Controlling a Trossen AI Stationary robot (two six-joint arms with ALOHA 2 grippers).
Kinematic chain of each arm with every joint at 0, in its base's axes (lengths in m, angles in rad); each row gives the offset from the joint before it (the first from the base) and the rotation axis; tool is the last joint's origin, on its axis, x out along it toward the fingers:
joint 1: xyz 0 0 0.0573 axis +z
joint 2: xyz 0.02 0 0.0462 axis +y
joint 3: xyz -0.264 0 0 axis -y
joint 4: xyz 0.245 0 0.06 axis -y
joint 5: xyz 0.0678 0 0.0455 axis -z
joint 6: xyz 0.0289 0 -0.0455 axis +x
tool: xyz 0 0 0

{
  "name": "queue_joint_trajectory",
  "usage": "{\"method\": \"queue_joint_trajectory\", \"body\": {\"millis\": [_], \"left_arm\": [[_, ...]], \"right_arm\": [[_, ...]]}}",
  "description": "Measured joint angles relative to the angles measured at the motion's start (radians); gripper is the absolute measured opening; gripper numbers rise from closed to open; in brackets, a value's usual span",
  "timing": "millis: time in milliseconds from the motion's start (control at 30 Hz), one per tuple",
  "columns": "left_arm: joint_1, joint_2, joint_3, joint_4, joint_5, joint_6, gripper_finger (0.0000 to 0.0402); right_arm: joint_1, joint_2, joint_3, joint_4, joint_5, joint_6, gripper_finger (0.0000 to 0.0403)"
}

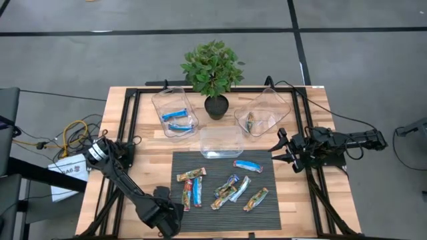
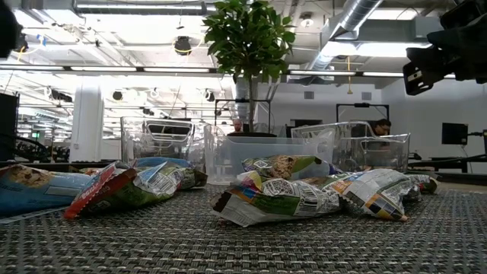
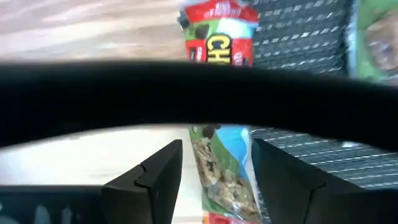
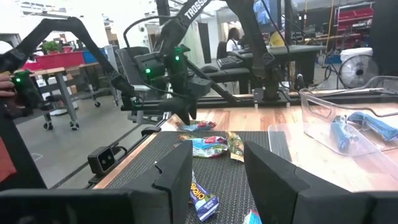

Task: Pick and place Granola Bars by type
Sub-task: Put the red granola bar into the center transparent bin

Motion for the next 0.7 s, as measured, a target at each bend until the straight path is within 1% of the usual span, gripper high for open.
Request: {"method": "queue_joint_trajectory", "body": {"millis": [100, 300, 500, 600, 700], "left_arm": [[0.005, 0.000, -0.030, 0.045, 0.017, 0.026, 0.0185], [0.014, -0.005, -0.091, 0.156, 0.015, 0.039, 0.0185], [0.016, -0.007, -0.108, 0.180, 0.005, 0.068, 0.0182], [0.016, -0.007, -0.108, 0.183, 0.001, 0.076, 0.0165], [0.016, -0.006, -0.108, 0.186, -0.004, 0.077, 0.0131]], "right_arm": [[0.000, 0.000, 0.000, 0.000, 0.000, 0.000, 0.0137], [0.000, 0.000, 0.000, 0.000, 0.000, 0.000, 0.0139], [0.000, 0.000, 0.000, 0.000, 0.000, 0.000, 0.0137], [0.000, 0.000, 0.000, 0.000, 0.000, 0.000, 0.0139], [0.000, 0.000, 0.000, 0.000, 0.000, 0.000, 0.0138]]}}
